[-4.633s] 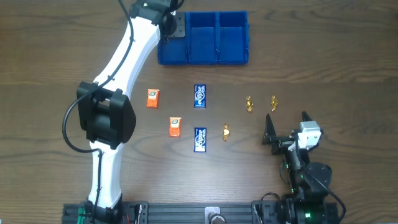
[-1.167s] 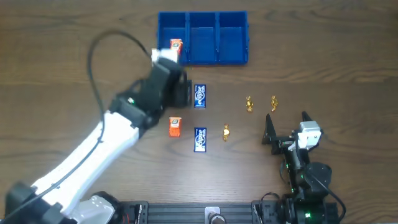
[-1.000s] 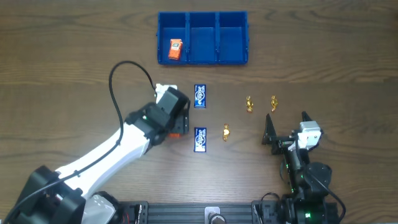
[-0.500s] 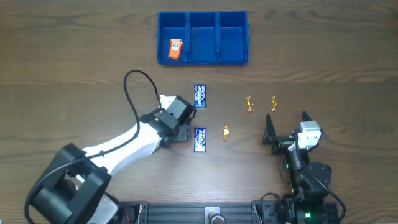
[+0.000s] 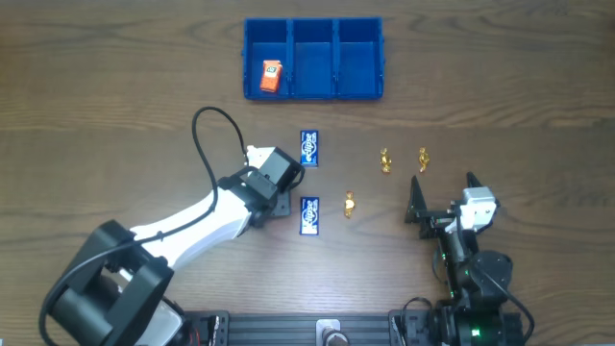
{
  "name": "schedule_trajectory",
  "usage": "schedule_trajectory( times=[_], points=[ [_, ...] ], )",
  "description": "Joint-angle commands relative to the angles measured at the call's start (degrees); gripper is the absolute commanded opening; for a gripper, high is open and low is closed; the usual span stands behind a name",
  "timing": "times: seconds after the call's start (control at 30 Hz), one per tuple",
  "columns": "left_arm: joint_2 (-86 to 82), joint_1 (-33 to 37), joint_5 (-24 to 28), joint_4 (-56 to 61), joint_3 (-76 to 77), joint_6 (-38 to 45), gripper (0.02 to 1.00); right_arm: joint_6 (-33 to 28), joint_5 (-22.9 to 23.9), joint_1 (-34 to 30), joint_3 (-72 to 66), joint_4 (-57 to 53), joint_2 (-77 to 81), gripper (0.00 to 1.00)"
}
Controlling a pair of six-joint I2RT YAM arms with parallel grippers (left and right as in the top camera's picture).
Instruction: Sort Candies Into Trays
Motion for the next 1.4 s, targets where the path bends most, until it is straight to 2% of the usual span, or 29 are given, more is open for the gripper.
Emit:
schedule_trajectory(
  times=[0.03, 0.1, 0.2, 0.33, 0.4, 0.63, 0.87, 0.9, 1.03, 1.07, 1.2, 1.23, 1.4],
  points=[
    [-6.8, 0.5, -9.4, -5.9, 9.4, 2.1, 0.288, 0.5, -0.3, 0.0, -0.2, -0.2, -0.3, 0.998],
    [-6.8, 2.7, -12.6, -11.2, 19.4, 6.0, 0.288, 0.5, -0.3, 0.0, -0.2, -0.2, -0.3, 0.998],
    [-2.2, 6.8, -12.7, -15.2, 33.6, 12.4, 0.288, 0.5, -0.3, 0.0, -0.2, -0.2, -0.3, 0.998],
    [9.2, 12.1, -7.8, -20.1, 53.5, 18.5, 0.299, 0.5, -0.3, 0.0, -0.2, -0.2, -0.3, 0.998],
    [15.3, 13.8, -6.0, -22.5, 60.9, 18.5, 0.303, 0.5, -0.3, 0.0, -0.2, -0.2, -0.3, 0.998],
    [29.7, 16.7, -0.1, -22.8, 69.4, 19.1, 0.321, 0.5, -0.3, 0.0, -0.2, -0.2, -0.3, 0.998],
    [32.8, 17.8, 0.3, -21.6, 69.6, 19.1, 0.323, 0.5, -0.3, 0.0, -0.2, -0.2, -0.3, 0.998],
    [32.8, 18.1, 0.3, -21.6, 69.6, 19.1, 0.351, 0.5, -0.3, 0.0, -0.2, -0.2, -0.3, 0.998],
    [32.8, 18.4, 0.2, -21.0, 69.6, 19.1, 0.763, 0.5, -0.3, 0.0, -0.2, -0.2, -0.3, 0.998],
    [32.7, 18.4, 0.0, -20.5, 69.6, 19.2, 0.816, 0.5, -0.3, 0.0, -0.2, -0.2, -0.3, 0.998],
    [25.0, 18.4, -4.1, -18.8, 68.6, 19.5, 0.864, 0.5, -0.3, 0.0, -0.2, -0.2, -0.3, 0.998],
    [13.2, 18.6, -5.9, -14.9, 62.6, 19.7, 0.893, 0.5, -0.3, 0.0, -0.2, -0.2, -0.3, 0.998],
    [-15.7, 21.6, -5.9, 3.1, 38.0, 23.9, 0.934, 0.5, -0.3, 0.0, -0.2, -0.2, -0.3, 0.998]
  ],
)
